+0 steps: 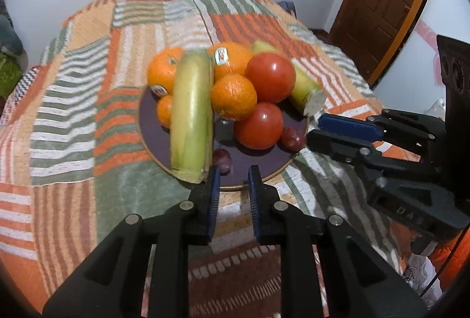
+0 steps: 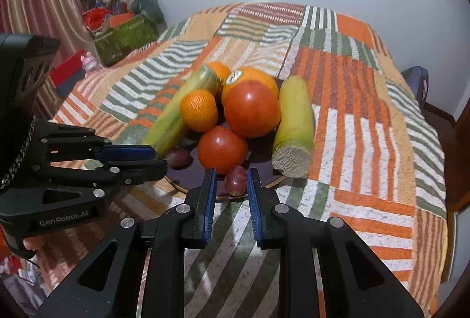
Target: Organize fruits
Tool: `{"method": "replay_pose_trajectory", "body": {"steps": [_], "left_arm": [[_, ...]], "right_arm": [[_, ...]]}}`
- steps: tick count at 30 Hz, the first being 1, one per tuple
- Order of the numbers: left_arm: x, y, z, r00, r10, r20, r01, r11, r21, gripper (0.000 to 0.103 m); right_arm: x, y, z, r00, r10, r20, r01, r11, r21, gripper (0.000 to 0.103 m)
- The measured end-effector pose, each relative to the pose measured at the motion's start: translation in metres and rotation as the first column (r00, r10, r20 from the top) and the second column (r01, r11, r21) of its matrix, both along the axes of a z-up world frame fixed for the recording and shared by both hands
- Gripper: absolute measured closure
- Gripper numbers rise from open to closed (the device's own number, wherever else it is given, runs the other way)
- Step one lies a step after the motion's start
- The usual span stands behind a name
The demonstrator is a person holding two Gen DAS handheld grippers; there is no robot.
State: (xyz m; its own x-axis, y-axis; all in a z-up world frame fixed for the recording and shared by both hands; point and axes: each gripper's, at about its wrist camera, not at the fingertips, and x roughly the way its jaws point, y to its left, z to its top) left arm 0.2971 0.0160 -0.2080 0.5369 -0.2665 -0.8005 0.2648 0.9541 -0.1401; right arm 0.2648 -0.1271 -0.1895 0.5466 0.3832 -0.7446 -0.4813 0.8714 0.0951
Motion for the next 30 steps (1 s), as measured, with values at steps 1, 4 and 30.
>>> {"method": "replay_pose_trajectory", "body": {"steps": [1, 4, 30], "left_arm": [[-0.006, 0.002, 0.009, 1.000, 0.011, 0.025, -0.011, 1.000, 0.001, 0.085], [-0.026, 0.010, 0.037, 0.994, 0.045, 0.103, -0.044, 0.999, -0.013, 0.085], [-0.238, 0.031, 0.222, 0.684, 0.220, 0.696, -0.225, 0.971, -0.087, 0.033]], "right_arm": [[-0.004, -0.002, 0.006, 1.000, -0.003, 0.012, 0.003, 1.000, 0.005, 0.084], [-0.016, -0.008, 0.029, 0.998, -0.014, 0.055, 0.013, 1.000, 0.024, 0.084], [-0.189, -0.014, 0.202, 0.831, -0.148, 0.537, 0.009, 0.968, 0.252, 0.045]]}}
